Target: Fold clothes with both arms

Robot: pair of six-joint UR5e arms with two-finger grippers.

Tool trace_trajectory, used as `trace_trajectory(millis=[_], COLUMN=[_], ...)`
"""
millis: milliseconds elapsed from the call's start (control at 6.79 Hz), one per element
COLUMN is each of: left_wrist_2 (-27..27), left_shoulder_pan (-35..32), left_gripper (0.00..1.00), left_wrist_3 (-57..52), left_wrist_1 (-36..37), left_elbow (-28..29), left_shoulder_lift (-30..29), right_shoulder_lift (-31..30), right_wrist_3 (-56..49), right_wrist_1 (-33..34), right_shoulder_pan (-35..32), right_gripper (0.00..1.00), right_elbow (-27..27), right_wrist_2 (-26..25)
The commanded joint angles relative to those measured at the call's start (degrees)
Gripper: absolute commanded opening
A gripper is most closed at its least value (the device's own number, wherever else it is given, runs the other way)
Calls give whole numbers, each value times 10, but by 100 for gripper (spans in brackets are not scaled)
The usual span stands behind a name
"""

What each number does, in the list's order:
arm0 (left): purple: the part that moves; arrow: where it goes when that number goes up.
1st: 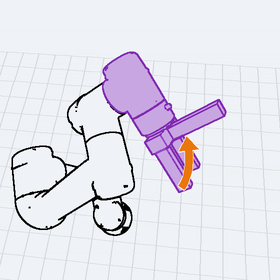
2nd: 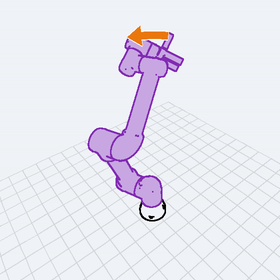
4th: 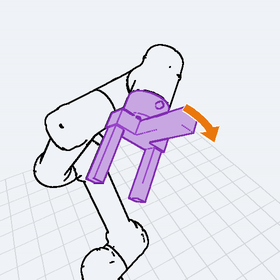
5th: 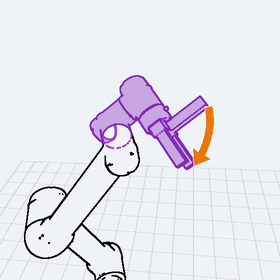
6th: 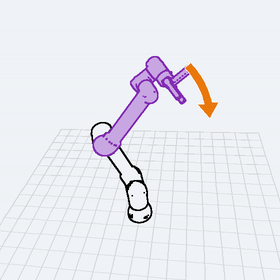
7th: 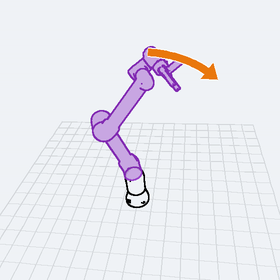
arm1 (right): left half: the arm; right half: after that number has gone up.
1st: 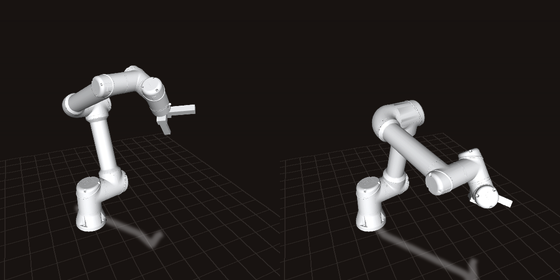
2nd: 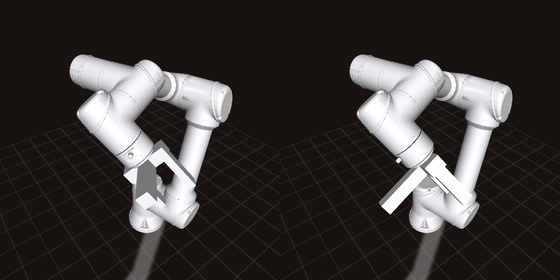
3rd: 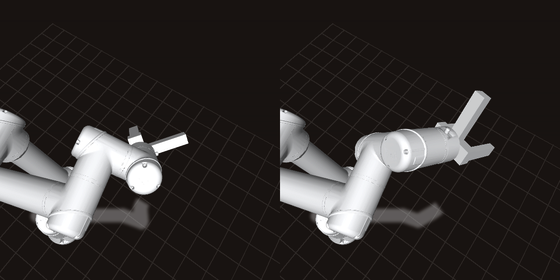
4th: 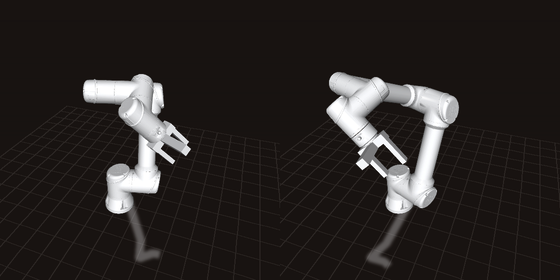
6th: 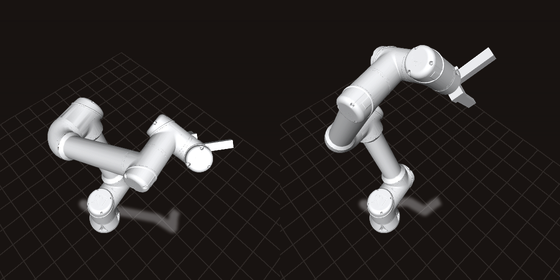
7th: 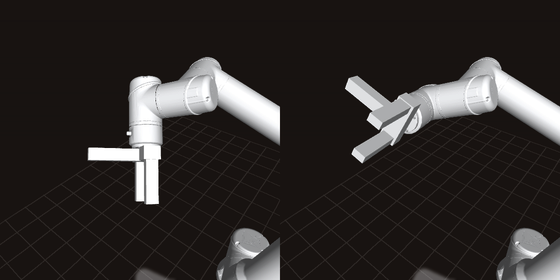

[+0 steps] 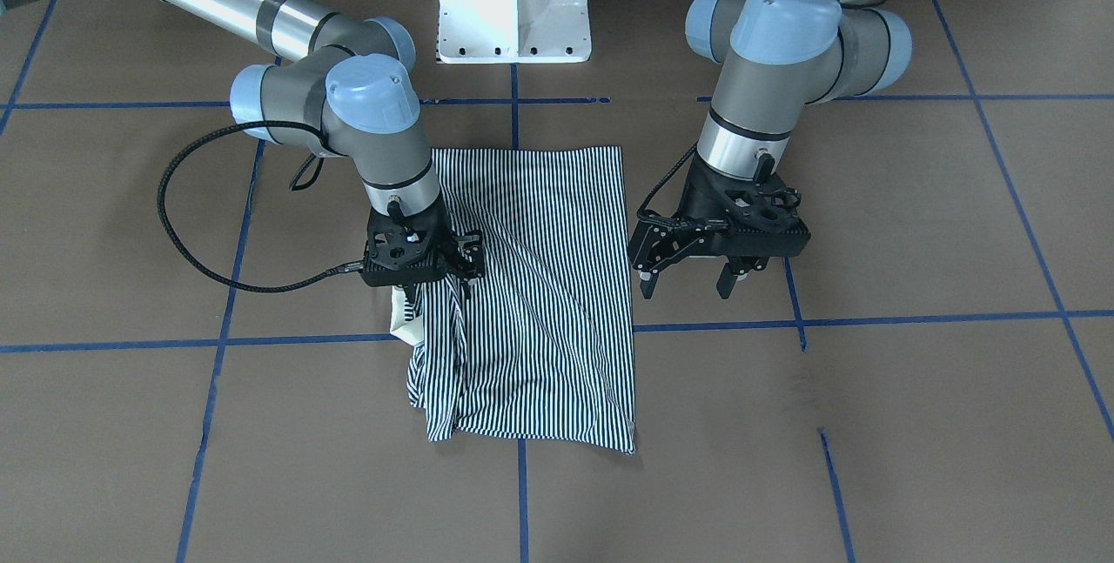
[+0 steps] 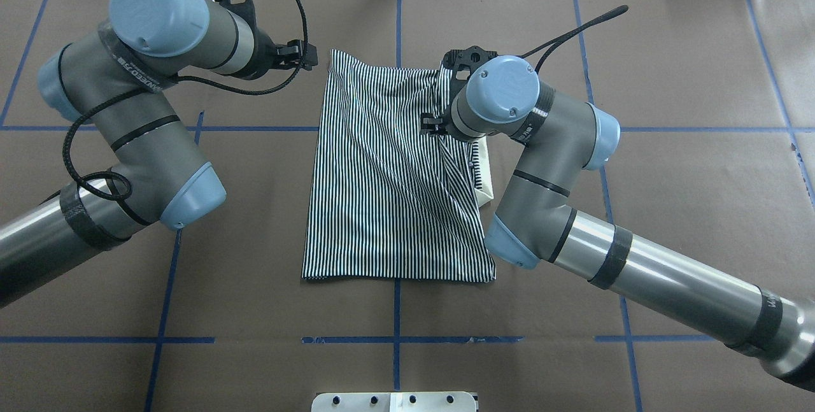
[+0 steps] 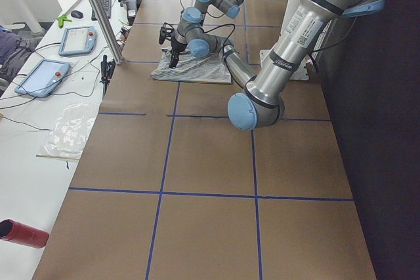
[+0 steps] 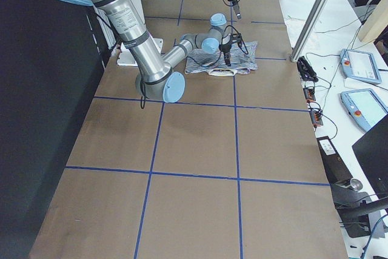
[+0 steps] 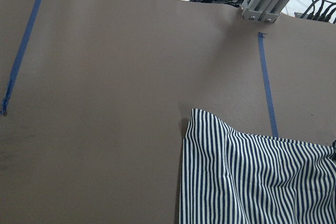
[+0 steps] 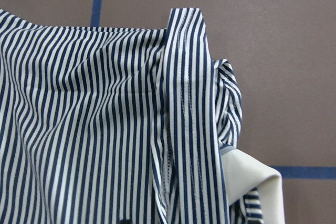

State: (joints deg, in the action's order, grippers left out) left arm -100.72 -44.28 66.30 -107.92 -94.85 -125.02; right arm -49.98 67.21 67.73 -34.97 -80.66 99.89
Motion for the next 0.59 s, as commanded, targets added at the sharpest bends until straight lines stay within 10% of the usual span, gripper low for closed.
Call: trace_trajectory(millis=[0,442], left_wrist_2=[0,0], left_shoulder_pan=[0,1], left_gripper=[100,100], left_wrist_3=[-4,-3], left_wrist_1=[0,0], left_elbow=[0,-2], left_shoulder_lift=[1,0], right_shoulder_lift=[4,3], right_wrist_3=[-1,-14], right_wrist_1=[-40,-36], right_shoulder_pan=[0,1], right_gripper=[41,25], right_elbow=[29,29], right_wrist_2=[21,40])
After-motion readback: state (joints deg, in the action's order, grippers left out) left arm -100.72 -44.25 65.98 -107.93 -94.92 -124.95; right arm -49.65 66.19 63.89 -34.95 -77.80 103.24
